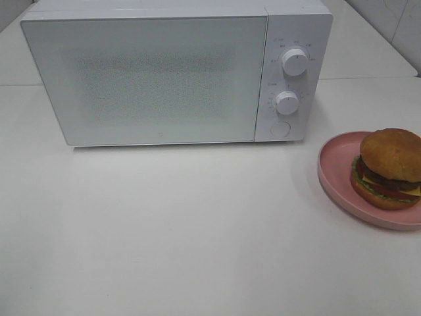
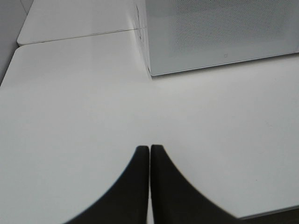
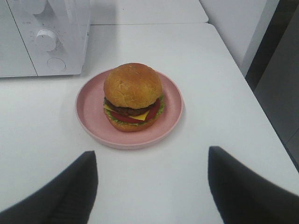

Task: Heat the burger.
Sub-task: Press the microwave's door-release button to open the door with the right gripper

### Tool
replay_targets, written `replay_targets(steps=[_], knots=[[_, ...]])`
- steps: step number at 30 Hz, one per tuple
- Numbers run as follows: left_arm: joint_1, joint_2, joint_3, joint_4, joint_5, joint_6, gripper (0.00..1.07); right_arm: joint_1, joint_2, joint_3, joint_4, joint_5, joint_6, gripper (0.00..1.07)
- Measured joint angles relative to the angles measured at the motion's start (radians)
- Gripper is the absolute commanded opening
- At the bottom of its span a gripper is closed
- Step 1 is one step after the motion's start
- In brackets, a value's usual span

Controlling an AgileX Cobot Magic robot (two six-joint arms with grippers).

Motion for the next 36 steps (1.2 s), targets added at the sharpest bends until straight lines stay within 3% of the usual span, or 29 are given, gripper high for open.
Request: replay_targets(steps=[36], knots=[[0.000, 0.000, 0.000, 0.000, 0.000, 0.000, 0.00, 0.000, 0.000, 0.000, 0.000, 0.000, 0.000, 0.62]])
